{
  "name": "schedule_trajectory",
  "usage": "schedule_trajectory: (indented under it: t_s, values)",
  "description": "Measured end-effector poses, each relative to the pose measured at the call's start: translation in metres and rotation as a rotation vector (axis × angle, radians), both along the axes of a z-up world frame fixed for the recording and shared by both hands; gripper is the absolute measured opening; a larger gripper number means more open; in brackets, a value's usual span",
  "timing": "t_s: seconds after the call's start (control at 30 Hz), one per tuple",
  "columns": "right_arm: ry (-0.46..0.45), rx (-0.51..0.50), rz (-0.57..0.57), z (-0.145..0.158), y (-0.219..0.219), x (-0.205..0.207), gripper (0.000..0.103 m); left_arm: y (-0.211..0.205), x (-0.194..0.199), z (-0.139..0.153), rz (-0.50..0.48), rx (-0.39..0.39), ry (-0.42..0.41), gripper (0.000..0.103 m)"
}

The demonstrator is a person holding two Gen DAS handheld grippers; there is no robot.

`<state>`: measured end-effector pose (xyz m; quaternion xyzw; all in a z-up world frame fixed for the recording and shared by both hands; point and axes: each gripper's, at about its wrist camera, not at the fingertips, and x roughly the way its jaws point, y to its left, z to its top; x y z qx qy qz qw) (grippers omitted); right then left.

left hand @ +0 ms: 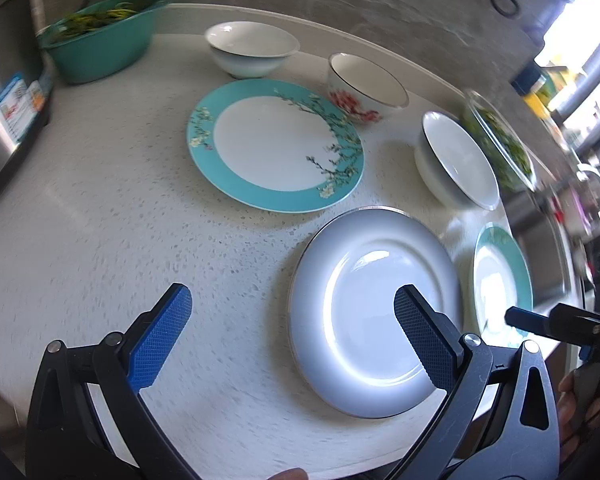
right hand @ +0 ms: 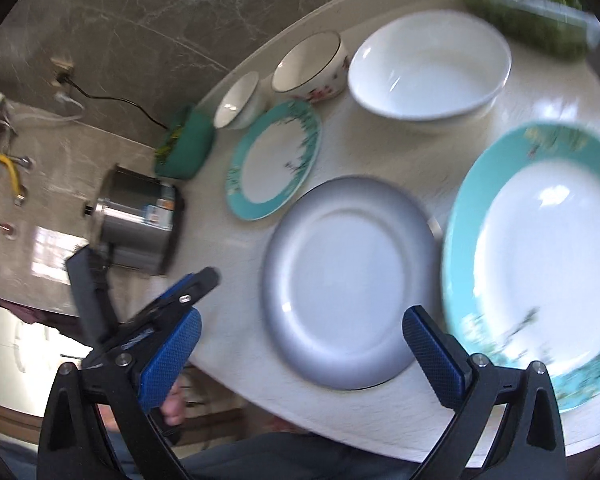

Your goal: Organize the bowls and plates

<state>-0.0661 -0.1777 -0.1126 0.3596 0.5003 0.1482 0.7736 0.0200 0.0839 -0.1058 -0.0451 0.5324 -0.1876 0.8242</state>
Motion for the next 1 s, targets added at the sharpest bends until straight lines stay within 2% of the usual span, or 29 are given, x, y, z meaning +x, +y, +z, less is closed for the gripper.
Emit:
schedule_trajectory:
  t_s: [0.1,0.17,0.23,0.33,0.4,0.6,0.63,0.7,0.77,0.83,0.9,1.0]
  values:
    - [-0.019,0.113,-0.001,-0.009,0.016,-0.013,0.103,0.002,-0.002,-0.006,-0.133,-0.010,-0.071,0.103]
    - [-0.042,0.174,-0.019,-0.013,0.019,-0.019,0.102,0.001,0.000,-0.013,-0.192,-0.004,-0.021,0.103]
    - [-0.076,0.214,-0.066,-0.021,0.016,-0.030,0.102,0.000,0.010,-0.026,-0.191,0.031,0.082,0.103]
    - [-0.068,0.248,-0.141,-0.038,0.007,-0.044,0.100,0.005,0.019,-0.038,-0.193,-0.026,0.119,0.102]
    - [-0.053,0.276,-0.199,-0.051,-0.002,-0.060,0.099,0.002,0.025,-0.048,-0.207,0.005,0.149,0.101]
    - [-0.080,0.288,-0.279,-0.081,-0.013,-0.073,0.098,-0.010,0.036,-0.056,-0.292,-0.068,0.112,0.100]
    - [-0.077,0.294,-0.288,-0.087,-0.013,-0.072,0.097,-0.013,0.038,-0.059,-0.301,-0.077,0.125,0.099]
    - [-0.073,0.307,-0.307,-0.097,-0.017,-0.075,0.090,-0.020,0.043,-0.064,-0.321,-0.113,0.162,0.086]
    - [-0.095,0.315,-0.309,-0.098,-0.018,-0.076,0.084,-0.025,0.047,-0.070,-0.337,-0.097,0.173,0.080]
    - [-0.119,0.334,-0.316,-0.098,-0.023,-0.078,0.083,-0.030,0.049,-0.072,-0.353,-0.096,0.154,0.077]
    - [-0.150,0.339,-0.327,-0.100,-0.028,-0.079,0.079,-0.037,0.053,-0.073,-0.364,-0.073,0.148,0.074]
    - [-0.162,0.359,-0.345,-0.102,-0.038,-0.076,0.076,-0.044,0.061,-0.073,-0.389,-0.068,0.154,0.074]
